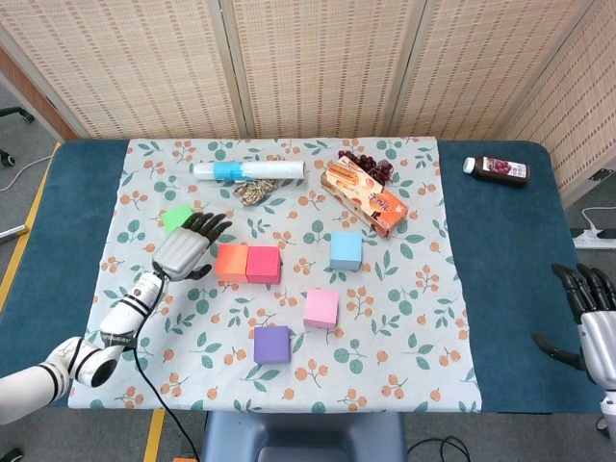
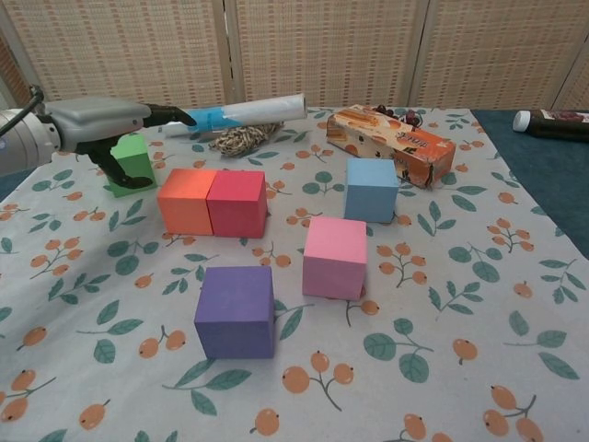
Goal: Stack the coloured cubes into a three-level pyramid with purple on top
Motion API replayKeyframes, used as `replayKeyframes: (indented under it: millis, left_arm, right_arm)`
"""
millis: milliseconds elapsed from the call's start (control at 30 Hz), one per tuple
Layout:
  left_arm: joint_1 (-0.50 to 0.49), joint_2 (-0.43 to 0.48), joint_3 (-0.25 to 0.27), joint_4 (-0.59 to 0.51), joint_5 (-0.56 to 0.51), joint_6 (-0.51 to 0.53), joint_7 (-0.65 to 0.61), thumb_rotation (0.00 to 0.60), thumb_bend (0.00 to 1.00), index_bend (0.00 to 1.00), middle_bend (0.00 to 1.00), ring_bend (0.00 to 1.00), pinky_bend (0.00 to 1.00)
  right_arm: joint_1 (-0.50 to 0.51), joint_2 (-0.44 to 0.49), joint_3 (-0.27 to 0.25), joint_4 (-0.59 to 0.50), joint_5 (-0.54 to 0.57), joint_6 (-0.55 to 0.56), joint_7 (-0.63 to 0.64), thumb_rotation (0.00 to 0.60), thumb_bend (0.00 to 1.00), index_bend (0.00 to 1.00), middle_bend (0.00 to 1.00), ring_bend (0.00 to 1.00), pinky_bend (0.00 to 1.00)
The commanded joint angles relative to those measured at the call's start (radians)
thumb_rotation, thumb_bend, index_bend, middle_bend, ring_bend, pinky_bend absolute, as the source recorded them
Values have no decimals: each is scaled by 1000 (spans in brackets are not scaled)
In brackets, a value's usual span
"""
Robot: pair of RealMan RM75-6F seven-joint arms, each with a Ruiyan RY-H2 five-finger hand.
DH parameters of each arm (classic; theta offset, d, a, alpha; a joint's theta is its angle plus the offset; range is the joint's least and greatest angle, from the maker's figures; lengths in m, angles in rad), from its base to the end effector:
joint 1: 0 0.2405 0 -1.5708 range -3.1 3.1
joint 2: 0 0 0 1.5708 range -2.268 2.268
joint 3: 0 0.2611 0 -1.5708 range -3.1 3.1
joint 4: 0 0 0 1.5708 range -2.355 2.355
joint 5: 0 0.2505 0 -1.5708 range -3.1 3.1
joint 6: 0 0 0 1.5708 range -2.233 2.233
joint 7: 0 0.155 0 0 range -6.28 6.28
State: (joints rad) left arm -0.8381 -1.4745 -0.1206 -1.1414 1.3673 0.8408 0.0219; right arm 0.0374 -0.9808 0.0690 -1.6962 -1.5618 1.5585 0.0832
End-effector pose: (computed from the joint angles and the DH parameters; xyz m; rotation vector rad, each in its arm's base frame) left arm -0.1937 0.4393 -0.0130 -1.9700 -0.7195 -0.8368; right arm -0.3184 -0.1839 0.1701 1.3576 -0.8576 0.9890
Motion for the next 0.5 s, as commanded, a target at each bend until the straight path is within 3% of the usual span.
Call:
replayKeyframes:
  millis: [33, 267, 500]
  left_arm:
    - [-34, -59, -11, 84, -23, -50, 6, 600, 349, 27, 0, 0, 73]
    - [-57, -118, -11, 180, -18, -64, 8, 600, 347, 21, 0, 0, 67]
    - [-62, -129, -10, 196, -16, -74, -17, 600, 348, 19, 0, 0, 64]
  right_arm:
    - [2, 1, 1, -6, 2, -3, -8, 600, 62, 0, 88, 0, 58]
    - [-3, 5, 2, -19, 11, 1, -22, 600, 62, 0, 88, 0, 58]
    - [-5, 3, 2, -16, 16, 1, -21, 600, 62, 0, 88, 0, 58]
